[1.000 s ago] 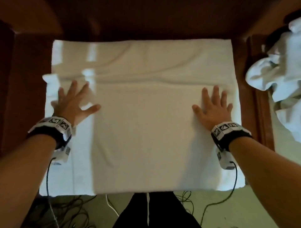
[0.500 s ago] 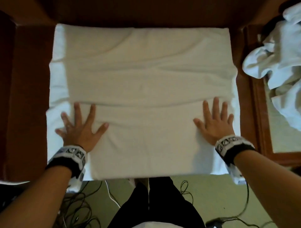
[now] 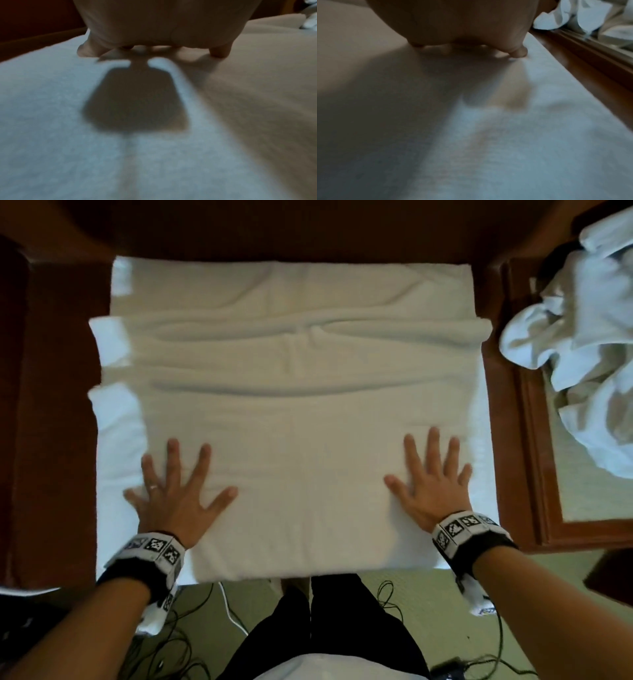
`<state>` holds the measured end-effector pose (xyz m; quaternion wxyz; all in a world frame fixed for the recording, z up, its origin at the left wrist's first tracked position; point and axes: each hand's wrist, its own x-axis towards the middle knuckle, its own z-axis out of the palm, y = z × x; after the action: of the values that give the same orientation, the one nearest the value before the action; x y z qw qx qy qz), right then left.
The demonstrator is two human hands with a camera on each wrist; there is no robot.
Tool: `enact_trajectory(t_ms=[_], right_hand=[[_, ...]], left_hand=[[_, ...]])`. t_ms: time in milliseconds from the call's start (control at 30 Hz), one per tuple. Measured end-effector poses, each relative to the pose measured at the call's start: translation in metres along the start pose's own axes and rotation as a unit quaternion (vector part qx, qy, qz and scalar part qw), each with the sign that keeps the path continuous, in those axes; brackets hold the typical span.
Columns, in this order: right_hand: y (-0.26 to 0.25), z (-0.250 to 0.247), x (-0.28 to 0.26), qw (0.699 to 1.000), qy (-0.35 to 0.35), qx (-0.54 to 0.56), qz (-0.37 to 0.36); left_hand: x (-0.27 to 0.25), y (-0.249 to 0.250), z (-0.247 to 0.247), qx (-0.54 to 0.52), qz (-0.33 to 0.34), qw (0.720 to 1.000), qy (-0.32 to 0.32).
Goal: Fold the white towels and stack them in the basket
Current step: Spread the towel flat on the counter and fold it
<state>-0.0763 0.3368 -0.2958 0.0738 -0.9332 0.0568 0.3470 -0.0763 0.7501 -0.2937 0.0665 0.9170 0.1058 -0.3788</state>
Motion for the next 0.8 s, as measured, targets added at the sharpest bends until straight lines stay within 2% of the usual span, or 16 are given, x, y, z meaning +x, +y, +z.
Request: enact_trajectory(t_ms=[133,267,333,433,567,667,800], right_hand=[[-0.003,-0.029,0.050,0.999,0.047,-0.009,-0.004],[-0.012,-0.055,0.083,0.998,0.062,-0.002,-0.008],[-0.015,-0.053,0.076,0.997,0.071,0.005,-0.007],[-0.013,-0.025,0.035,0.996,0.088,-0.001,-0.010],[0.004,0.027,-0.023,0.999,0.038,-0.013,-0.002],[0.008,0.032,-0.013,0.998,0.055,-0.021,-0.003],[0.004,0.019,0.011,0.996,0.087,-0.017,-0.021]], left_hand=[[0.046,0.012,-0.030,0.010,0.001,0.999,0.044],[0.075,0.026,-0.059,-0.009,0.018,0.998,0.054],[0.068,0.027,-0.058,-0.025,0.023,0.998,0.060],[0.031,0.020,-0.032,-0.013,0.029,0.998,0.052],[-0.017,0.002,0.020,0.001,0.016,1.000,0.012],[-0.005,-0.001,0.024,0.004,0.000,0.999,0.031],[0.018,0.004,0.011,0.002,0.018,0.998,0.066]])
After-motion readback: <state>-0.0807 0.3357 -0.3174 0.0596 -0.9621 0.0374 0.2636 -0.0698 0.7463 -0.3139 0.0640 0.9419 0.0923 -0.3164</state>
